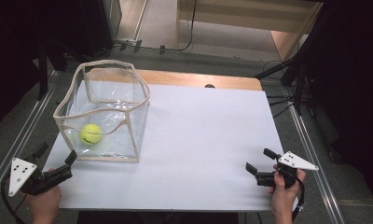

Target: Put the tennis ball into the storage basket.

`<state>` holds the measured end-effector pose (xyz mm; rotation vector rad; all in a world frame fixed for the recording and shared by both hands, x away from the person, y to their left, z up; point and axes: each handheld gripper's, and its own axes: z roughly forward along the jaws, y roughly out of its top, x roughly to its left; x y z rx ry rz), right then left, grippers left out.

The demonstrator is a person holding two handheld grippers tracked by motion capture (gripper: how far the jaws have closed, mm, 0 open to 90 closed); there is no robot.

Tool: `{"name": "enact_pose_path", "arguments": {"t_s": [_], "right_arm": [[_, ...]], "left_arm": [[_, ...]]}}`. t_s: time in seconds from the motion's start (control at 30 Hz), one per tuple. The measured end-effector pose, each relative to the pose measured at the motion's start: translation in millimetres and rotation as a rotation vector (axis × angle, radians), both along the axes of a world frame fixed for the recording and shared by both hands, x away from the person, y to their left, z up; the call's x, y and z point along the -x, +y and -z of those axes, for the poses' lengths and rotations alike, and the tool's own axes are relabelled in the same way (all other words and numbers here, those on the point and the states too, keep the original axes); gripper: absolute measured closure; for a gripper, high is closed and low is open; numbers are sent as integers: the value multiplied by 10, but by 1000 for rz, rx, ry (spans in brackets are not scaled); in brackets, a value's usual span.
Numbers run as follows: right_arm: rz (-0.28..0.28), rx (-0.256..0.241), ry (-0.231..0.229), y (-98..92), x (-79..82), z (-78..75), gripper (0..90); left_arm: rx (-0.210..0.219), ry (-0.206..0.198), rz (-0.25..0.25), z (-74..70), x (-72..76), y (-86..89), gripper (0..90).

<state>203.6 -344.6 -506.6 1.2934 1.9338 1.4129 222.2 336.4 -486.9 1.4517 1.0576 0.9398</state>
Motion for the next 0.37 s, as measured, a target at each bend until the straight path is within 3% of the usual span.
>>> {"name": "enact_pose_path", "arguments": {"t_s": [0.37], "right_arm": [[56, -56, -44, -185, 121, 30, 0]], "left_arm": [[6, -1, 1, 1, 0, 5, 69]]}}
